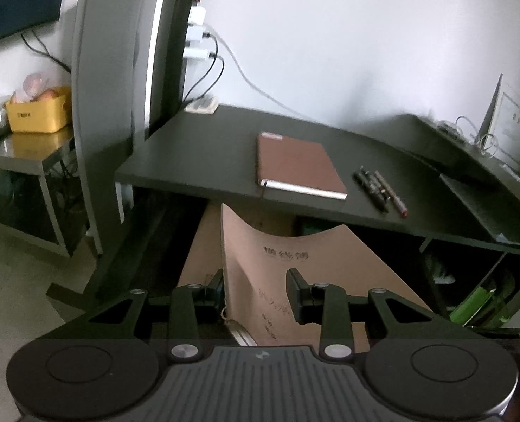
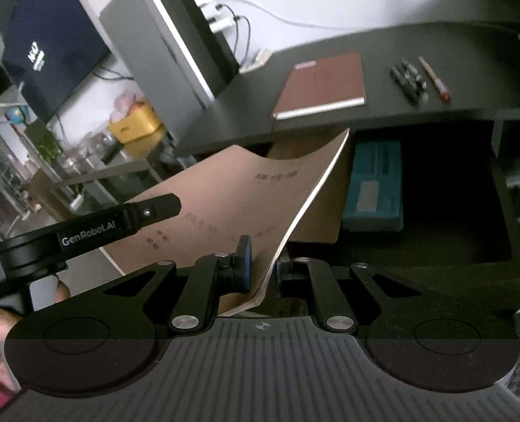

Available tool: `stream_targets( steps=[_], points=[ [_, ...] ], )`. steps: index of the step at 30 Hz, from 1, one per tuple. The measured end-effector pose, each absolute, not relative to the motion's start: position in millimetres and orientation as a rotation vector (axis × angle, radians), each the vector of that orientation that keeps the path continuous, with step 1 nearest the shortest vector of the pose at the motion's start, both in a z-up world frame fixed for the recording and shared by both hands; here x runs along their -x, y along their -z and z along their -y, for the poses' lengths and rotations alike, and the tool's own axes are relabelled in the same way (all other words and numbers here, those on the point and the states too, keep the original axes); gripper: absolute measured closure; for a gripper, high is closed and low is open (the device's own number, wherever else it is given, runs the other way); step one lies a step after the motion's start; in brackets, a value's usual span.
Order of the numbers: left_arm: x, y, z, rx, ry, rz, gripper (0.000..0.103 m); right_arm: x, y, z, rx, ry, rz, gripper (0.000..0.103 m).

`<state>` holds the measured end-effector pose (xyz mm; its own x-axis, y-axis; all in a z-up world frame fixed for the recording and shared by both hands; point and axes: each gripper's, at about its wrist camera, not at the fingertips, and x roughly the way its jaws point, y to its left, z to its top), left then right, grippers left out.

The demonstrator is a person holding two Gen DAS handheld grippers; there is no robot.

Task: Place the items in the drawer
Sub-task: 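Lower the tan notebook into the drawer with both tools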

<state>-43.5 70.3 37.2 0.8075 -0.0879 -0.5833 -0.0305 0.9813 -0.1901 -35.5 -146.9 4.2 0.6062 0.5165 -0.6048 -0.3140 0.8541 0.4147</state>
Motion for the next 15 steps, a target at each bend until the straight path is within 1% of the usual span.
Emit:
stream_targets(
  steps=[9,15],
  points=[
    [20.0,-13.1,-79.1,0.228,0.009,-0.716,0.071,9.2,17.9,136.9,-0.280,-0.476,-0.885,0.089],
    [-2.8,-3.7,-84.8,0.241,-0.005,-0.744,0.071,-14.6,25.2,132.2,-0.277,-0.473,-0.914,0.089]
  ],
)
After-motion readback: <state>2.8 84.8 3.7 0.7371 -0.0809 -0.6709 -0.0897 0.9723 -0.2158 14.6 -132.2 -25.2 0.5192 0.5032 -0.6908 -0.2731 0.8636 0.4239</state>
